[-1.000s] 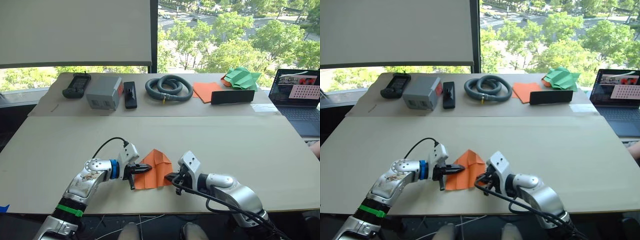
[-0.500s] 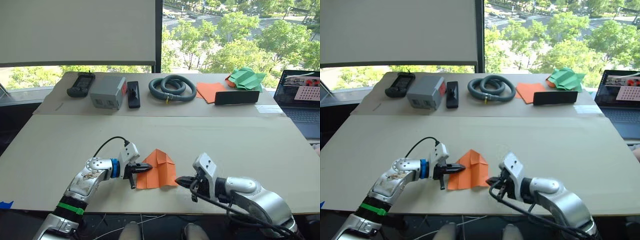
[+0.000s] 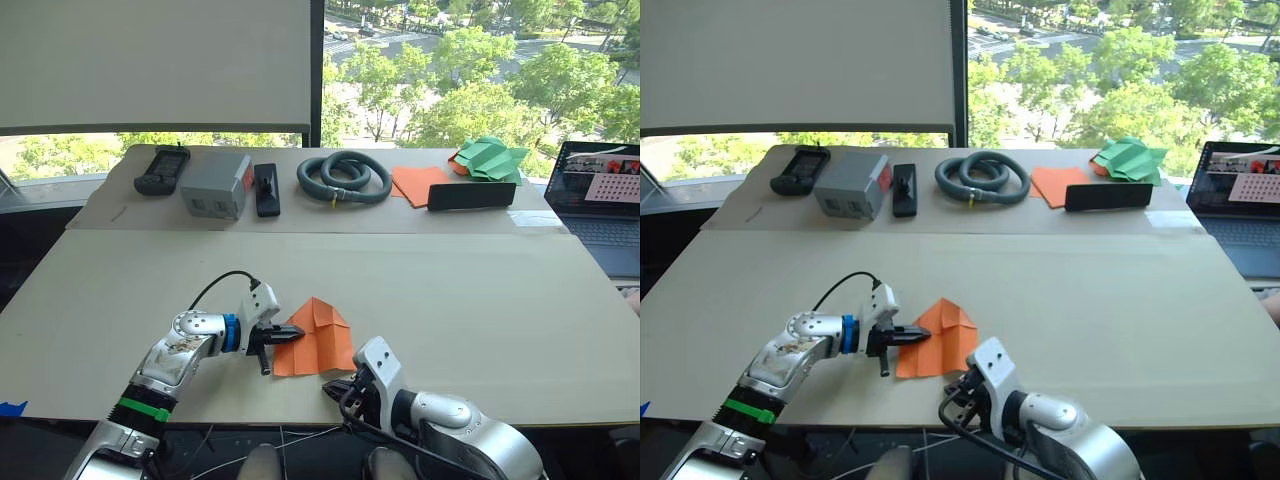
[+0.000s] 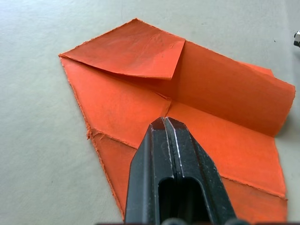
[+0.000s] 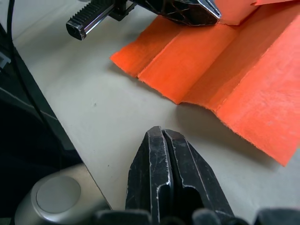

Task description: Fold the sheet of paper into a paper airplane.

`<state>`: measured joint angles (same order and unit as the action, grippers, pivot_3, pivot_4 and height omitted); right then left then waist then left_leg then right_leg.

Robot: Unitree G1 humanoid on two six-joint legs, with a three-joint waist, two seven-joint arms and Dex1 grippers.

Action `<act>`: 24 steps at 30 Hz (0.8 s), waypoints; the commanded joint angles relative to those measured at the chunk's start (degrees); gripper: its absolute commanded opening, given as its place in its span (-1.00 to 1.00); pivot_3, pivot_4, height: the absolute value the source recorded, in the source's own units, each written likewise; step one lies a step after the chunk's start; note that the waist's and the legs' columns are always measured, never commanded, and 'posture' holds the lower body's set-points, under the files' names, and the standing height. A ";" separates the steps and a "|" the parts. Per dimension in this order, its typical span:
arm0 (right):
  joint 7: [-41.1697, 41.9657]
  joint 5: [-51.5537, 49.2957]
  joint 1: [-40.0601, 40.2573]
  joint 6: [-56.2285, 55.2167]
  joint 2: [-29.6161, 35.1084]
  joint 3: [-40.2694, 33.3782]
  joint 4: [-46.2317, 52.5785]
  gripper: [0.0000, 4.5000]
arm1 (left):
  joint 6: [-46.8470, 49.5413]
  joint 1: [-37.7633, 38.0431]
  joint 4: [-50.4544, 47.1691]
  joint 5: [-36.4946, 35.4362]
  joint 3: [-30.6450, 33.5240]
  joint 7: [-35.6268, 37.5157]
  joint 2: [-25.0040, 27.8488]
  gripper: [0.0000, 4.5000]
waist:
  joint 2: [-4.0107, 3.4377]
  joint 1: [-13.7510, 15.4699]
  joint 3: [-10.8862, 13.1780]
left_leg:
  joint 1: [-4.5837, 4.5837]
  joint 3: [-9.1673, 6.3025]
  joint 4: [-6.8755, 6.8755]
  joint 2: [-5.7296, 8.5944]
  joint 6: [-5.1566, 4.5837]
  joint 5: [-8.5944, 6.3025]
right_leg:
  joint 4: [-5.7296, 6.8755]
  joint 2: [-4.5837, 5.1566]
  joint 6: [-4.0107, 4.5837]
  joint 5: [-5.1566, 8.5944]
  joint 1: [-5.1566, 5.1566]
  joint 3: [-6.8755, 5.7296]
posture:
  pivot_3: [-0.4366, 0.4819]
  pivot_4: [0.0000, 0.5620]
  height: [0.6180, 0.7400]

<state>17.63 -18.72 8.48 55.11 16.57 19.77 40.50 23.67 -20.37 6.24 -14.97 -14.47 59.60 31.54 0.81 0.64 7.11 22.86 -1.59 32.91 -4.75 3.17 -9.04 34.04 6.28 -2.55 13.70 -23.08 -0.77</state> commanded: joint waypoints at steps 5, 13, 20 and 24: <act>-9.98 6.53 0.82 -5.17 -2.66 -5.92 -2.56 -1.00 | -0.02 0.01 2.89 2.80 -1.60 0.69 0.80 -0.99 | -0.02 0.06 0.02 | 0.06 0.08 0.04 0.08 0.02 -0.01 | -0.11 0.20 -0.01 0.00 -0.02 -0.06 | -0.05 -0.47 0.41; -4.46 0.49 -3.88 -13.94 -9.35 -8.64 -6.80 -1.00 | -0.34 -0.35 3.16 3.09 -0.76 0.48 1.34 -0.99 | -0.08 -0.03 0.06 | 0.10 0.07 0.03 0.06 0.02 -0.01 | 0.01 0.14 -0.01 0.00 -0.05 -0.07 | -0.05 -0.47 0.41; 1.87 -0.54 -9.99 -15.50 -9.54 -6.22 -13.64 -1.00 | -0.30 -0.22 2.95 3.07 0.00 0.24 2.05 -0.99 | -0.10 -0.09 0.06 | 0.10 0.06 0.01 0.05 0.01 0.00 | 0.04 0.09 -0.01 0.00 -0.04 -0.06 | -0.05 -0.47 0.41; 4.12 0.14 -13.05 -16.82 -8.97 -5.42 -17.26 -1.00 | 0.29 -0.52 2.52 2.79 0.50 -0.16 2.18 -0.99 | -0.11 -0.14 0.06 | 0.10 0.05 0.01 0.04 0.00 0.00 | 0.06 0.07 -0.01 0.00 -0.05 -0.06 | -0.05 -0.47 0.41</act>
<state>20.40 -18.24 -3.20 40.50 7.61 13.88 22.92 22.59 -21.18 7.18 -14.64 -14.47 61.24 32.35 0.70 0.50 7.17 22.95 -1.54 32.92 -4.71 3.17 -9.04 34.13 6.34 -2.56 13.70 -23.13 -0.82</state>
